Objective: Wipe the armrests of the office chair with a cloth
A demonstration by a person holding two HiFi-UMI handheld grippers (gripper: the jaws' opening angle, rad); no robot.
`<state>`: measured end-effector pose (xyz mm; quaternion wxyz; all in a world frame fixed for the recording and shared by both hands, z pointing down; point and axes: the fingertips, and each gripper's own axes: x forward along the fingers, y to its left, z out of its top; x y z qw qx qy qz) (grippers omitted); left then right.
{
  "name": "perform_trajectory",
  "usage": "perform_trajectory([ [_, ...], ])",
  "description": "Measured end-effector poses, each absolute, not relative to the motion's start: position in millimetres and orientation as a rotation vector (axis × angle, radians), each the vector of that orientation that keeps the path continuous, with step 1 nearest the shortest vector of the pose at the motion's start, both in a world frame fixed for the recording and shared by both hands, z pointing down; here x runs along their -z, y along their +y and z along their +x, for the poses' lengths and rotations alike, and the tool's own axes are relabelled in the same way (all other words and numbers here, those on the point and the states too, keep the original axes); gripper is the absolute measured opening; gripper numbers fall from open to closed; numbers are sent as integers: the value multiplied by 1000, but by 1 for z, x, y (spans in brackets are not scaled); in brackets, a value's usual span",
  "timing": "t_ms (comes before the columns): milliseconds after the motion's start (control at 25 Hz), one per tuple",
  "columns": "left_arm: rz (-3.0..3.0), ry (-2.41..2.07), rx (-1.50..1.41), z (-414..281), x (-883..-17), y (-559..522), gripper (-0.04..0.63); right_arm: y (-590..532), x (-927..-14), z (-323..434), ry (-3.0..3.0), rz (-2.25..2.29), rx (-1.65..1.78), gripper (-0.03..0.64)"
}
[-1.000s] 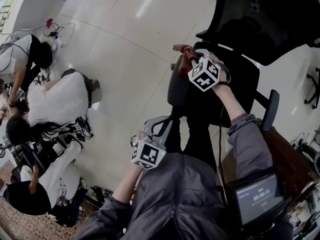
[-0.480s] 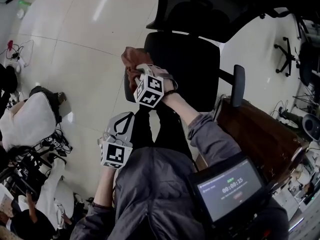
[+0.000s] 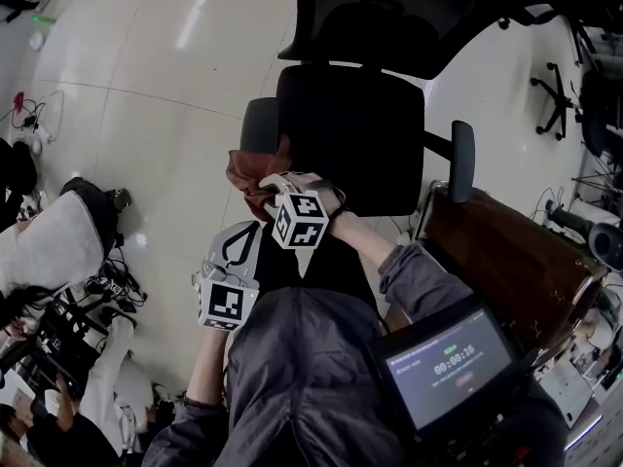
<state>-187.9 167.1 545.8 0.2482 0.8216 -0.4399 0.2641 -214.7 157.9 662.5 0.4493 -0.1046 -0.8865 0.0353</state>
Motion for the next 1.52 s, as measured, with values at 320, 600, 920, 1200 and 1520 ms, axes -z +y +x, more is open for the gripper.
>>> perform_trajectory([
  [320, 2225, -1204, -711, -192, -550, 169, 15, 71, -686, -222, -2130, -82, -57, 21],
  [600, 2204, -1217, -723, -192, -546, 176, 15, -23, -698, -227, -2050, 122, 24, 21],
  [920, 2199, -1215, -730, -196, -548, 178, 15, -24, -696, -228, -2047, 194, -16, 20],
  [1200, 2254, -1178, -724, -178, -534, 170, 15, 75, -675, -219, -2107, 68, -72, 18],
  [1520, 2306, -1157, -725, -178, -524, 162, 15, 156, -663, -208, -2126, -204, -131, 18],
])
